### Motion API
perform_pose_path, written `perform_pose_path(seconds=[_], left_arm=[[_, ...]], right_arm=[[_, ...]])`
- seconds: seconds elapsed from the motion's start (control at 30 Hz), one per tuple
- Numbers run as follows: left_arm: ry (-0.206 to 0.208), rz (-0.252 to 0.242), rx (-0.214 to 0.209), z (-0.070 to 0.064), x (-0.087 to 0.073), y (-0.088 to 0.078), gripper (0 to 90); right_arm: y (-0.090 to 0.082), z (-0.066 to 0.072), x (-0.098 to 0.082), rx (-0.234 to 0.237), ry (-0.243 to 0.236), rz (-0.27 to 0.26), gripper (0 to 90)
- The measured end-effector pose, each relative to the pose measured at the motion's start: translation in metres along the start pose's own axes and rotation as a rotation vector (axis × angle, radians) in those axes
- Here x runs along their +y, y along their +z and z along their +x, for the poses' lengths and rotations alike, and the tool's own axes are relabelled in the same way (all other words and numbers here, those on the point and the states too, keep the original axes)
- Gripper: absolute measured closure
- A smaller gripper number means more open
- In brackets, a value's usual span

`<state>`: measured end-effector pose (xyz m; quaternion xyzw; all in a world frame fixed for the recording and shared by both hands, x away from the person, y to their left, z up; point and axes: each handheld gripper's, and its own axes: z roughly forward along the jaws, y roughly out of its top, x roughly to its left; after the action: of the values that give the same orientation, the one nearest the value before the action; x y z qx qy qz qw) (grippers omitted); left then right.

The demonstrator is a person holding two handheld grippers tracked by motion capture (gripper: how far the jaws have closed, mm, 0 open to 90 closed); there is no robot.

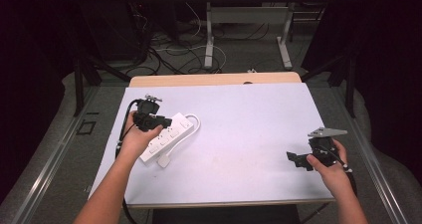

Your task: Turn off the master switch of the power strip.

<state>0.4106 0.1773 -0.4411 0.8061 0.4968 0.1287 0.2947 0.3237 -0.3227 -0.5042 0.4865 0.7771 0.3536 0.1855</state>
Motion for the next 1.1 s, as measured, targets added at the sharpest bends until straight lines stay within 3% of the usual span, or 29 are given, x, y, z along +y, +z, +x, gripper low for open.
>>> perform_pose_path(seconds=[0.13, 0.23, 0.3, 0.73, 1.07, 1.1], left_arm=[[0.004, 0.009, 0.001, -0.002, 0.004, 0.007, 68.9], [-0.017, 0.022, -0.005, -0.004, 0.006, 0.012, 71.6], [0.005, 0.037, -0.006, -0.003, 0.008, 0.014, 74.5], [-0.025, 0.06, -0.004, -0.004, 0.014, 0.032, 86.4], [-0.049, 0.07, -0.004, -0.007, 0.019, 0.045, 89.5], [-0.035, 0.073, -0.004, -0.006, 0.02, 0.046, 89.5]], right_arm=[[0.001, -0.001, 0.0, -0.003, -0.005, 0.001, 0.0], [0.001, -0.001, 0.0, -0.003, -0.008, 0.001, 0.0], [0.001, -0.001, 0.0, -0.002, -0.005, 0.001, 0.0], [0.002, -0.001, -0.001, 0.004, -0.007, 0.006, 0.0], [0.002, -0.002, -0.001, 0.003, -0.008, 0.008, 0.0], [0.002, -0.002, -0.001, 0.003, -0.009, 0.009, 0.0]])
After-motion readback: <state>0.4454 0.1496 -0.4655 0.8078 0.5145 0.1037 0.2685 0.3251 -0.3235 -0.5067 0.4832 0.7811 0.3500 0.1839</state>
